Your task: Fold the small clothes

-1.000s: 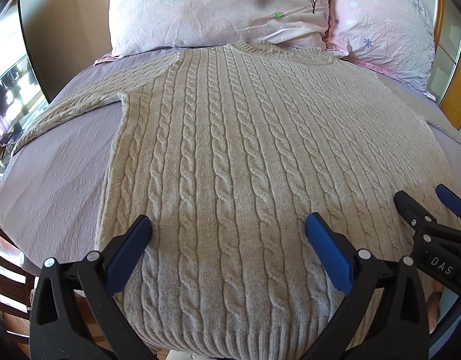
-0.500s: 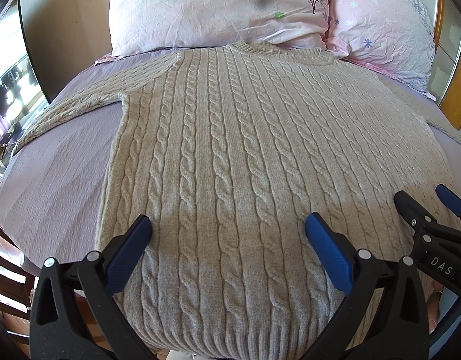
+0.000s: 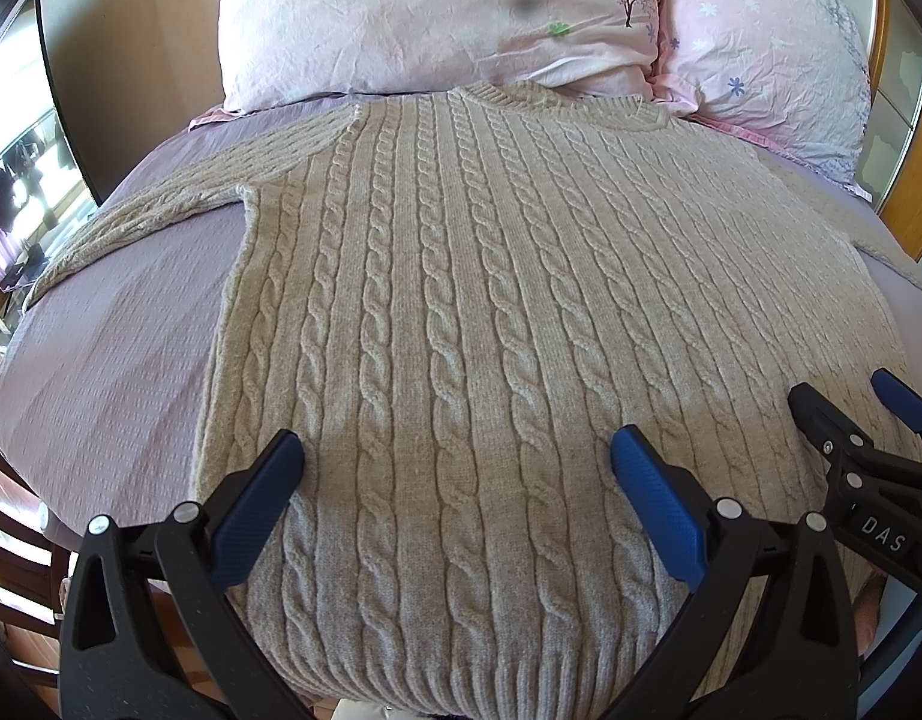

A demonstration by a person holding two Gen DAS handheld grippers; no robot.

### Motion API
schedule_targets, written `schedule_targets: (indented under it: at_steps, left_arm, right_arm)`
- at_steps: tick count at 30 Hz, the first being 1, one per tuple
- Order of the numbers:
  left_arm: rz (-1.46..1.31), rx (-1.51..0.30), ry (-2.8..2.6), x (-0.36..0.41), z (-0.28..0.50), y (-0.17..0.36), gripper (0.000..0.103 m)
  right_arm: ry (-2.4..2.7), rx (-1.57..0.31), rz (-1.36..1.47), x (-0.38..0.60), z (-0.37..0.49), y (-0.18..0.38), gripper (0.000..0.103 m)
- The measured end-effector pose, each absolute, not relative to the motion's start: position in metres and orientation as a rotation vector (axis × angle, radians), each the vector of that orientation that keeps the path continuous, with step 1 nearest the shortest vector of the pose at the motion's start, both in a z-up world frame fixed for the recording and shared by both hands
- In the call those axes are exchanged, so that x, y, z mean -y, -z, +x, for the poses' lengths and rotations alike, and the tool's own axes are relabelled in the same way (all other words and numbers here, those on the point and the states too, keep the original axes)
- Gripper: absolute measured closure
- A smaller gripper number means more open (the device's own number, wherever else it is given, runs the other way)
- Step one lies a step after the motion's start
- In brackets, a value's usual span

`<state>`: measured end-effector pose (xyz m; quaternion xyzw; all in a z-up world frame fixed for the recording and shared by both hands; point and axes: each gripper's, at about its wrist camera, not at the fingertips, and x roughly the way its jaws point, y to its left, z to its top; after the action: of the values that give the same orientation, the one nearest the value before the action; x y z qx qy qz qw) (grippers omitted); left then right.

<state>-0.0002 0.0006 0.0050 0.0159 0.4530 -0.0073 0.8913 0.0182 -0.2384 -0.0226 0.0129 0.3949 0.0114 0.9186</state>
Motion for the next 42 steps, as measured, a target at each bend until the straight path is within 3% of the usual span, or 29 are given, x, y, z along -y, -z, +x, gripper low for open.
schedule_targets:
  at_steps: [8, 15, 17, 18, 20, 22, 26, 31, 35, 42]
  left_arm:
    - [0.053, -0.915, 0.028, 0.001, 0.000, -0.002, 0.002]
    - [-0.051, -0.893, 0.133, -0.016, 0.012, -0.017, 0.002]
    - [-0.128, -0.823, 0.154, -0.031, 0.021, -0.028, 0.002]
    - [-0.165, -0.776, 0.160, -0.040, 0.024, -0.032, 0.002]
    - [-0.220, -0.695, 0.181, -0.053, 0.029, -0.037, 0.002]
    - [-0.232, -0.658, 0.167, -0.062, 0.036, -0.041, 0.002]
    - [-0.214, -0.651, 0.087, -0.080, 0.054, -0.046, 0.002]
    - [-0.271, -0.592, 0.028, -0.115, 0.057, -0.052, 0.002]
    - [-0.365, -0.589, -0.028, -0.160, 0.057, -0.052, 0.002]
    - [-0.582, -0.561, -0.071, -0.233, 0.048, -0.046, 0.002]
  right_arm:
    - [-0.212, -0.783, -0.017, 0.251, 0.015, 0.019, 0.001]
    - [0.126, -0.512, 0.334, 0.441, 0.046, -0.046, 0.001]
    - [0.281, -0.512, 0.468, 0.509, 0.065, -0.043, 0.014]
    - [0.340, -0.536, 0.564, 0.546, 0.077, -0.036, 0.029]
    - [0.409, -0.581, 0.745, 0.603, 0.095, -0.019, 0.043]
    - [0.456, -0.601, 0.909, 0.645, 0.109, 0.000, 0.053]
    - [0.537, -0.618, 1.065, 0.685, 0.130, 0.028, 0.063]
    - [0.584, -0.576, 1.096, 0.697, 0.139, 0.035, 0.093]
    - [0.504, -0.494, 0.971, 0.675, 0.130, -0.004, 0.095]
    - [-0.150, -0.419, 0.623, 0.457, 0.155, -0.117, 0.095]
